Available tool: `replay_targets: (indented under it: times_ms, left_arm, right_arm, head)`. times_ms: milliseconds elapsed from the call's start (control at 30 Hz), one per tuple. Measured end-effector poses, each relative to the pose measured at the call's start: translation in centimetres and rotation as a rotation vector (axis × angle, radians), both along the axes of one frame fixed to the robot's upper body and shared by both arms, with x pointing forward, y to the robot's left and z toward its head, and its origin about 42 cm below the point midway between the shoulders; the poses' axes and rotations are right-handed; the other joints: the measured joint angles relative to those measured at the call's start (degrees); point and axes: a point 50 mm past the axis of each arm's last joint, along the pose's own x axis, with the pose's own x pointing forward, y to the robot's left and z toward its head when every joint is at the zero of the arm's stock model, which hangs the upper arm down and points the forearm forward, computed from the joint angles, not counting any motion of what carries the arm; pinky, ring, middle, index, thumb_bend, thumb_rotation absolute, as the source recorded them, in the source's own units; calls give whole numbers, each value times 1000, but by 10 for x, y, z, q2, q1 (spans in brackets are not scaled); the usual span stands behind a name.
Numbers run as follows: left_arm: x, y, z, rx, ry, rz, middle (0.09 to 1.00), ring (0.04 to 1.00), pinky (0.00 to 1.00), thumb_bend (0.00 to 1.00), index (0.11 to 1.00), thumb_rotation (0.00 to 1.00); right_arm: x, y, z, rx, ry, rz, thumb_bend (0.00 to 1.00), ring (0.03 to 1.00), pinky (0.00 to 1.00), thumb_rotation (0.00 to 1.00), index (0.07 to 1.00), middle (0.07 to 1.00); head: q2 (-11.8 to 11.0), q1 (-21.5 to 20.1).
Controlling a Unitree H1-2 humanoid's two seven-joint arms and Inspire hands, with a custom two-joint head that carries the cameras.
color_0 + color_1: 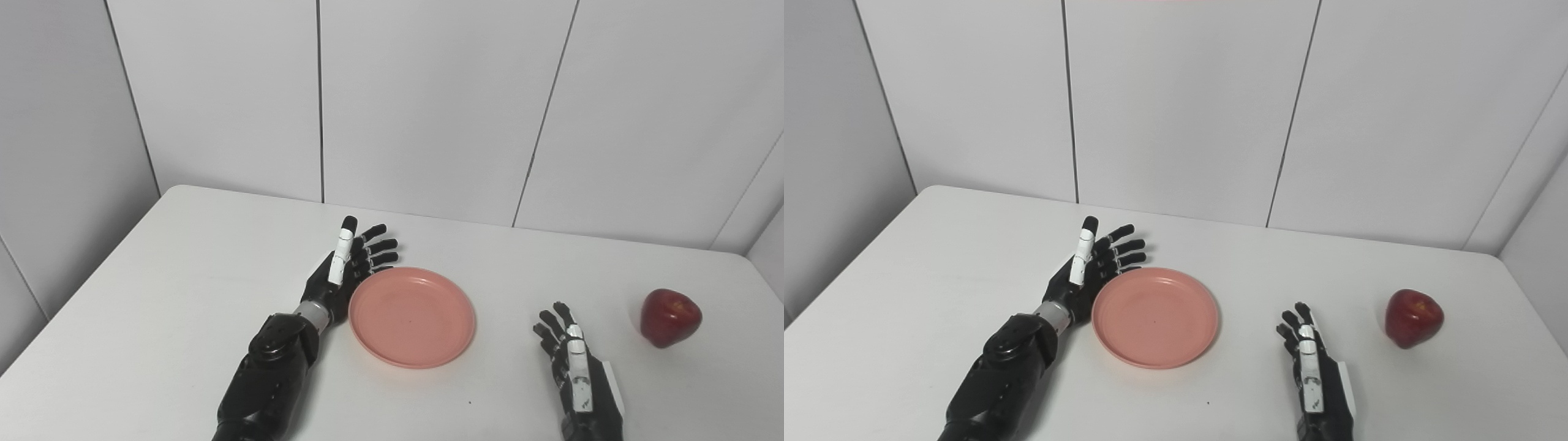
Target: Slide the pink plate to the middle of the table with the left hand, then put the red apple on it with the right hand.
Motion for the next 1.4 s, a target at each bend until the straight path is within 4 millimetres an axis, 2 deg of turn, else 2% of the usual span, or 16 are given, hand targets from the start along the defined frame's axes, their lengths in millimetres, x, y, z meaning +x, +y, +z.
replay_targets:
  times_ms: [333,700,1200,1400]
  left_arm:
    - [1,-7,1,-2,3,-14,811,792,765,947,828,999]
    - [2,-27,1,-15,11,-35,795,776,748,937,823,1000]
    - [2,-32,1,-12,12,-36,798,786,778,966,835,1000]
    - [5,-27,1,-9,15,-30,798,785,758,940,820,1000]
  right_arm:
    - [0,4,1,-5,-2,8,826,883,946,1000,933,896]
    - [0,7,2,-6,5,11,825,879,944,1000,931,892]
    - [0,10,2,-1,5,13,847,885,940,1000,934,895]
    - [0,12,2,-2,5,13,841,887,936,1000,935,898]
  head:
    - [4,-3]
    - [4,-6]
    - [7,-16]
    - [8,-43]
